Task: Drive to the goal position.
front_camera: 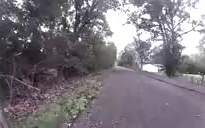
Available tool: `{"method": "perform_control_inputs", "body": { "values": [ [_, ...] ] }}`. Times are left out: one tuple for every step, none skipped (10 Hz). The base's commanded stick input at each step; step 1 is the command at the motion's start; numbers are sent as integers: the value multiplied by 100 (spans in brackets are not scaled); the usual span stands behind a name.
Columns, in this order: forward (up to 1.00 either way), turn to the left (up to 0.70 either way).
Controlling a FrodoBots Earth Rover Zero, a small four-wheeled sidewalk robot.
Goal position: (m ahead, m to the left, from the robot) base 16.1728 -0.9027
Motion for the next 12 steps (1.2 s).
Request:
{"method": "perform_control_inputs", "body": {
  "values": [
    [70,-9],
    [70,0],
    [70,0],
    [70,0],
    [70,0],
    [70,0],
    [70,0],
    [70,0],
    [70,0],
    [70,0],
    [70,0],
    [70,0]
  ]
}}
